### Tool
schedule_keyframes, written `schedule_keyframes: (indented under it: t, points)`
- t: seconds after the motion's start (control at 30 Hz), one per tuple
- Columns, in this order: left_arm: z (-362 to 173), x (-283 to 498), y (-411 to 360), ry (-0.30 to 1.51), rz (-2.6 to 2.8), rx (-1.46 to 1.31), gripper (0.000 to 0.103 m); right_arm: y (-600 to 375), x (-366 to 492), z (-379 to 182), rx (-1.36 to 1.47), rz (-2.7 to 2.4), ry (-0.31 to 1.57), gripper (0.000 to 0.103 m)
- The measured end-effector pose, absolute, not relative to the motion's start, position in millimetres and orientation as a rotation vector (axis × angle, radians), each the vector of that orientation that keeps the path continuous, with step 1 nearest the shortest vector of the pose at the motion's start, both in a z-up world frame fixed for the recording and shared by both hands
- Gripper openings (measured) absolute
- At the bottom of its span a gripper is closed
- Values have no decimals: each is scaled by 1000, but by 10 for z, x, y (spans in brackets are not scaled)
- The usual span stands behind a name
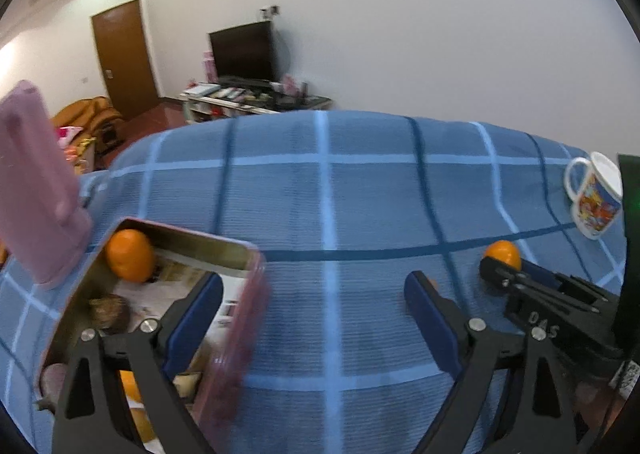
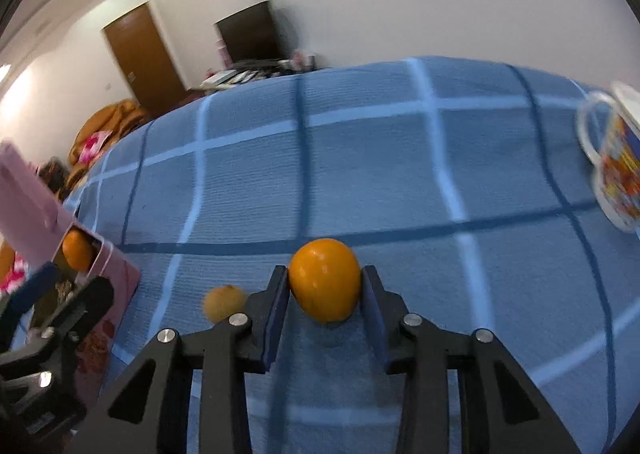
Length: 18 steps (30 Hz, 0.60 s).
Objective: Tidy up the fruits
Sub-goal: 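Grasp a small tan fruit with the left tool while the right grasps an orange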
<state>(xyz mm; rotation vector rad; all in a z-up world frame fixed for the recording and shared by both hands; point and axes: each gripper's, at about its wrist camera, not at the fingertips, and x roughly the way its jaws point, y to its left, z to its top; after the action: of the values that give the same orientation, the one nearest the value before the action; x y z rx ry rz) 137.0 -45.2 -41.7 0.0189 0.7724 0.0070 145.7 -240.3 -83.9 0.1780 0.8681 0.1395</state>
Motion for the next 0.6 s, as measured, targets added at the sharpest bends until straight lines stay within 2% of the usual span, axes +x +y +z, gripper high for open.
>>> schedule_keyframes:
  t: [0.03, 0.17, 0.27, 0.33, 0.37, 0.43, 0.5, 0.6]
  points:
    - [-453, 1401, -502, 785, -10, 22, 89, -2483, 1421, -833, 188, 115, 863, 38]
    - [-617, 1518, -689, 856, -101, 18, 68, -2747, 1381, -830, 234, 61, 850, 38]
    - [-727, 1604, -830, 892, -144, 39, 63, -2793, 1355, -791, 231, 49, 826, 38]
    - [-796, 1685, -871, 924, -173, 27, 54, -2771, 1322, -755, 213, 51, 807, 38]
    - [-823, 1712, -877, 938, -187, 15, 46, -2751, 1314, -753, 202, 51, 805, 38]
    - [-821, 1718, -894, 922, -195, 14, 40, -2719, 1314, -776, 193, 61, 817, 38]
    - [-819, 1733, -893, 914, -198, 24, 27, -2681, 1337, -819, 193, 72, 833, 38]
    - [-796, 1706, -856, 905, -216, 18, 27, -2599, 1346, -832, 168, 85, 831, 38]
